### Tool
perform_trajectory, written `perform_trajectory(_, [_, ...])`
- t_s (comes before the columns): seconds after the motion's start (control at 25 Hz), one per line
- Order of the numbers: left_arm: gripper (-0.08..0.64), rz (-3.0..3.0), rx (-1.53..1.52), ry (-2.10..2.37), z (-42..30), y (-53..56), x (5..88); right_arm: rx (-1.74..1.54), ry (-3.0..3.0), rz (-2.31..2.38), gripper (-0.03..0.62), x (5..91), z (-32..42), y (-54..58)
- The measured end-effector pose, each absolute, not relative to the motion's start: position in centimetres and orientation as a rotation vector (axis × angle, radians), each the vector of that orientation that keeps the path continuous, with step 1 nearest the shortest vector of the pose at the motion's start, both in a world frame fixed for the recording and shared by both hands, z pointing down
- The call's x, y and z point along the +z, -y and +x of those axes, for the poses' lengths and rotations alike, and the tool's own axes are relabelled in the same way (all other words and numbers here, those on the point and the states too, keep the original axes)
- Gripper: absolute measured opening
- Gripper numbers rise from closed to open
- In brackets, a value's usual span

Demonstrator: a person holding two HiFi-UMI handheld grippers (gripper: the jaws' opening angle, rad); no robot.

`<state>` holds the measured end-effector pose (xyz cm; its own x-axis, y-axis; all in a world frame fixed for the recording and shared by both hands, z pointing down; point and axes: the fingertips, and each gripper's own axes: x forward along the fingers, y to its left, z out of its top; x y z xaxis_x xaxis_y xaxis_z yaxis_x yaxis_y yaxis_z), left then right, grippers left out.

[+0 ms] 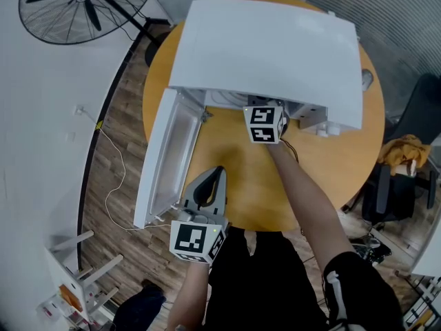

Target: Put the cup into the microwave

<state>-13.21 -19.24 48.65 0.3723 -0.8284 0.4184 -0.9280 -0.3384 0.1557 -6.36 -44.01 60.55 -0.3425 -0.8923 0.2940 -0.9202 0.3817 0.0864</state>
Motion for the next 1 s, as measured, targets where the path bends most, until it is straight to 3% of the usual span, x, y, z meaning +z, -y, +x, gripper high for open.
perform_trajectory(0.56, [-0.002,2.266,0.365,1.556,-13.5,18.8,48.2,0.103,2.349,1.554,0.135,60.4,-6.3,43.6])
perform_trajectory(1.0, [-0.003,2.303,0.331,1.540,-13.8,17.0,47.5,0.081,2.323,1.572,0.140,59.2,-5.6,39.9])
